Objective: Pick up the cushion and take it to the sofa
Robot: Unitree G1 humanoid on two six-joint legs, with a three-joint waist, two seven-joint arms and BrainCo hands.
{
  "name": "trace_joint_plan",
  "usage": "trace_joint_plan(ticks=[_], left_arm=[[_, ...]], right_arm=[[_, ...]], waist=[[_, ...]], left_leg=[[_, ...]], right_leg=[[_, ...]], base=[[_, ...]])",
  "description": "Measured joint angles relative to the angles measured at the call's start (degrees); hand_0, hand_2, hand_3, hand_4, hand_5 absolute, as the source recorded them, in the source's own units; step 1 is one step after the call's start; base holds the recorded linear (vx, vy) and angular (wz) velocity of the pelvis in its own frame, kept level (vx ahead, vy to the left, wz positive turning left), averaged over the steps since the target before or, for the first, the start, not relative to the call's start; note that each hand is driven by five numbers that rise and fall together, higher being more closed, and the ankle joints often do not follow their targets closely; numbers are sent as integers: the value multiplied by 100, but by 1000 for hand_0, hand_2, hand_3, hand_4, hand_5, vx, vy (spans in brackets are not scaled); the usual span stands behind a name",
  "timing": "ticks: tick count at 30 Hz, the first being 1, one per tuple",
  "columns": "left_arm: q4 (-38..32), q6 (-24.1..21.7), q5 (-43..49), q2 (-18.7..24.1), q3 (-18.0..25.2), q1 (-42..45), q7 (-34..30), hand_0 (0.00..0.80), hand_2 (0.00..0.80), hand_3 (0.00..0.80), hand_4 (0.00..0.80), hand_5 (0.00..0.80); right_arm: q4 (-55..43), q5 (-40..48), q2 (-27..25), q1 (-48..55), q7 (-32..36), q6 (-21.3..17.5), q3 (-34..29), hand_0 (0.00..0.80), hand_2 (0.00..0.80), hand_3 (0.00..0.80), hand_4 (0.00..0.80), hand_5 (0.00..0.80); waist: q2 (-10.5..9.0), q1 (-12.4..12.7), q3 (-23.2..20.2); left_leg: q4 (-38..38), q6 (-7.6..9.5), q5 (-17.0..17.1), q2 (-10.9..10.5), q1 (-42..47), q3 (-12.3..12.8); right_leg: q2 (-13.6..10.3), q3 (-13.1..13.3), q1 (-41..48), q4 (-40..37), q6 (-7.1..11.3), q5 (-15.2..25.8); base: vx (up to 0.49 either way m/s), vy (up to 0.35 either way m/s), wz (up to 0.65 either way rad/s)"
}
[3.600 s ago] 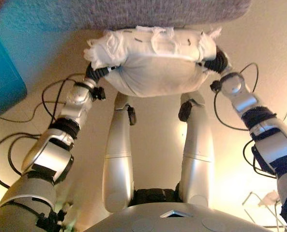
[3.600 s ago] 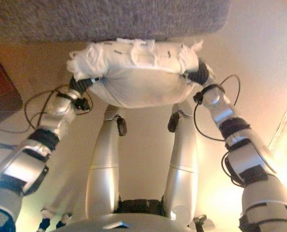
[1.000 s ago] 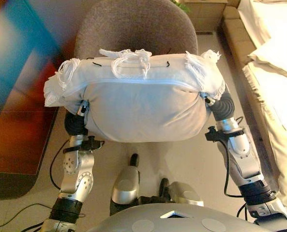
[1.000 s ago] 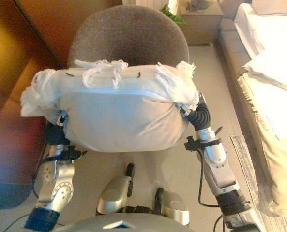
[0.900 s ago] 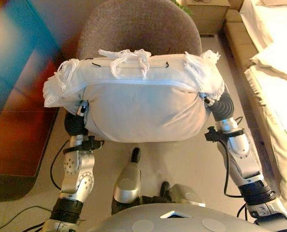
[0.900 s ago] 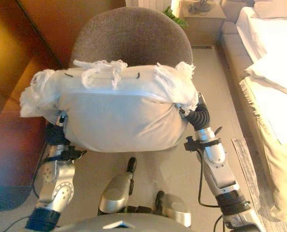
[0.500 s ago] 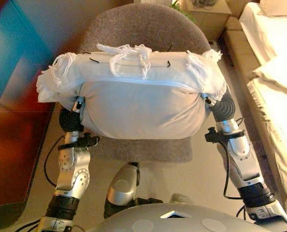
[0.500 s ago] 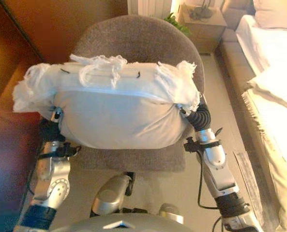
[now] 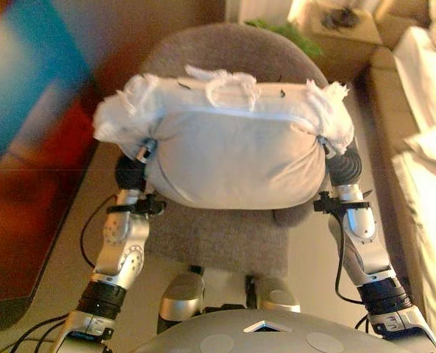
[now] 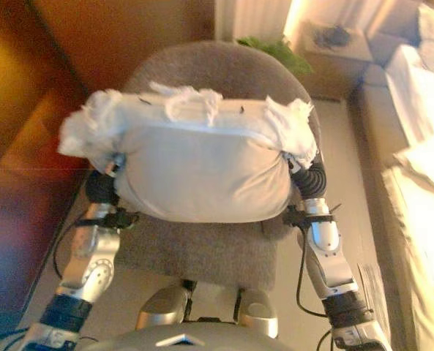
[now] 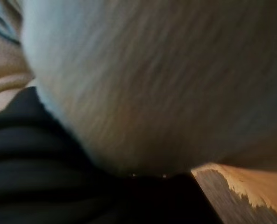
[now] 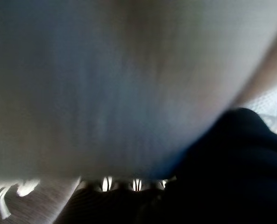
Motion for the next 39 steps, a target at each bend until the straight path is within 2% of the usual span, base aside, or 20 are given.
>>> trace_joint_plan(ticks=[4,5,10,16,25,31,34,36,39], left_arm=[[516,551,59,-118,25,4,216,800,800,800,800,800],[658,632,65,-136,25,-4,241,800,800,800,800,800],[1319,1032,66,-274,2,-254,635,800,800,800,800,800],[1537,1229,281,-356,-10,-413,954,800,800,800,800,800],[2461,2127,508,-415,-318,-822,1073,800,800,800,800,800],[3692,2754,741,-561,-871,-1586,1128,800,800,800,800,800],[4424,3205,855,-736,-1096,-2044,1132,800,800,800,800,800],[5356,3464,852,-851,-1229,-2592,1070,800,800,800,800,800],[5923,3734,831,-923,-1257,-3202,860,800,800,800,800,800]], right_arm=[[624,107,70,-217,-5,615,247,800,800,800,800,800],[768,107,85,-234,-3,694,311,800,800,800,800,800],[1649,105,179,-744,-3,1365,559,800,800,800,800,800],[2096,217,356,-1103,-51,1718,615,800,800,800,800,800],[3065,683,544,-1269,-298,2404,810,800,800,800,800,800],[4532,853,758,-1640,-489,2926,854,800,800,800,800,800],[5331,962,877,-2164,-511,3349,936,800,800,800,800,800],[5999,1134,878,-2846,-348,3685,1124,800,800,800,800,800],[6537,1261,797,-3511,-143,3950,1201,800,800,800,800,800]], waist=[[82,97,-163],[72,85,-208],[50,63,-234],[48,73,-291],[114,55,-657],[174,24,-667],[255,-68,-666],[358,-152,-683],[480,-261,-634]], left_leg=[[-237,-294,42,176,208,62],[-298,-306,49,179,230,86],[-457,-308,61,171,401,213],[-466,-306,61,172,493,222],[-489,-256,94,161,526,409],[-490,-268,118,159,598,414],[-489,-271,146,156,551,408],[-486,-276,213,161,311,408],[-464,-271,338,166,-54,400]], right_leg=[[178,-46,320,-429,-83,103],[186,-47,360,-534,-106,161],[159,-21,409,-535,-83,152],[153,-73,529,-538,-80,145],[73,-168,621,-548,-11,101],[72,-166,698,-546,-18,122],[70,-160,641,-546,3,132],[71,-161,394,-545,-15,201],[74,-169,40,-532,-55,335]], base=[[164,-28,0],[120,-6,-9],[114,-3,-8],[74,11,4],[102,50,7],[33,38,0],[-139,38,0],[-238,46,-2],[-269,54,1]])
